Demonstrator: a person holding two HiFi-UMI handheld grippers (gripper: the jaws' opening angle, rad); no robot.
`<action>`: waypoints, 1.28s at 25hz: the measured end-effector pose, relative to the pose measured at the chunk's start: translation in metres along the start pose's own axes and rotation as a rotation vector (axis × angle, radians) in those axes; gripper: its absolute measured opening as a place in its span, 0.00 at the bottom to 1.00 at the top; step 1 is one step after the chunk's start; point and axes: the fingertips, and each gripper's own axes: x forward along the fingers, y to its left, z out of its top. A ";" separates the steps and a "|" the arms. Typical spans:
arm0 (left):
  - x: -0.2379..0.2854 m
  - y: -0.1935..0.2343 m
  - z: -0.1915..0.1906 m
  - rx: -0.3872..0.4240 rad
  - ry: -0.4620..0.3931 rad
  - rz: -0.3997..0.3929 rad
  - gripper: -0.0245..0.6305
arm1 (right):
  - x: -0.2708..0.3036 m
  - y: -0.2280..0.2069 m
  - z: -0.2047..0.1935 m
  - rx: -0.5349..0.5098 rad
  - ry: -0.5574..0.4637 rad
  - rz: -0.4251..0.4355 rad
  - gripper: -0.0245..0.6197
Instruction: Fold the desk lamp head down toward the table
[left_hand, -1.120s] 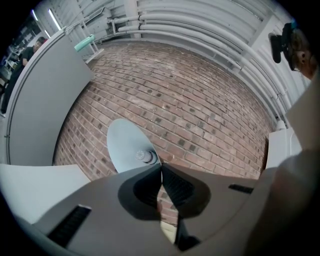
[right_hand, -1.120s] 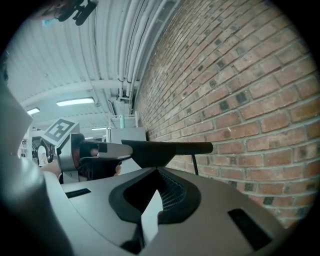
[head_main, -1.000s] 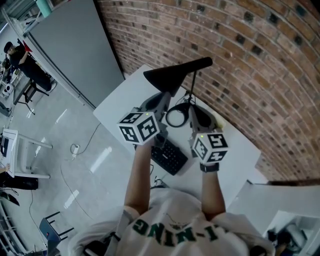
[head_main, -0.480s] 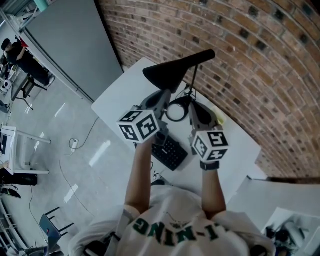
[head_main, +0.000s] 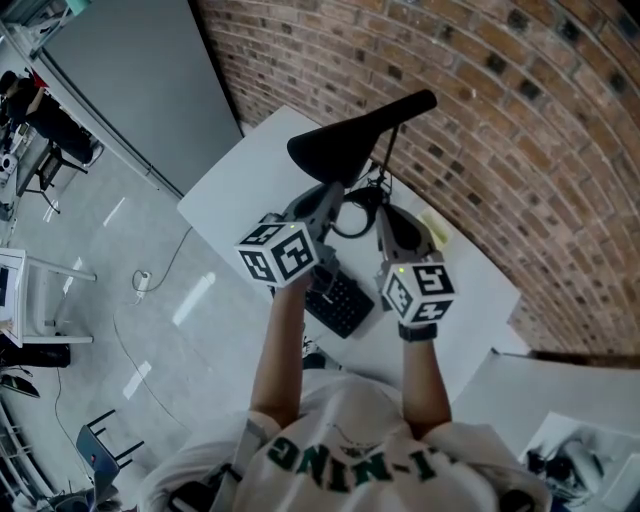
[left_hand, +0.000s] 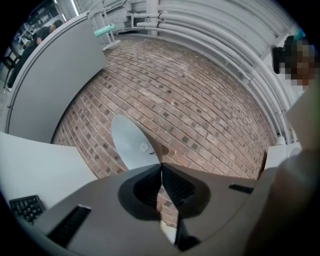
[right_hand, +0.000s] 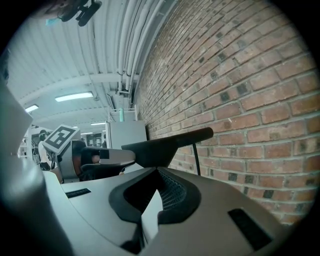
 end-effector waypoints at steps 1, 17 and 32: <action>0.000 0.001 -0.002 -0.005 0.001 -0.001 0.04 | 0.000 0.000 -0.001 -0.003 0.004 -0.001 0.04; 0.006 0.019 -0.032 -0.073 0.026 -0.026 0.05 | 0.010 -0.001 -0.016 -0.010 0.032 -0.017 0.04; 0.017 0.033 -0.057 -0.147 0.059 -0.036 0.06 | 0.025 -0.013 -0.030 0.019 0.055 -0.031 0.04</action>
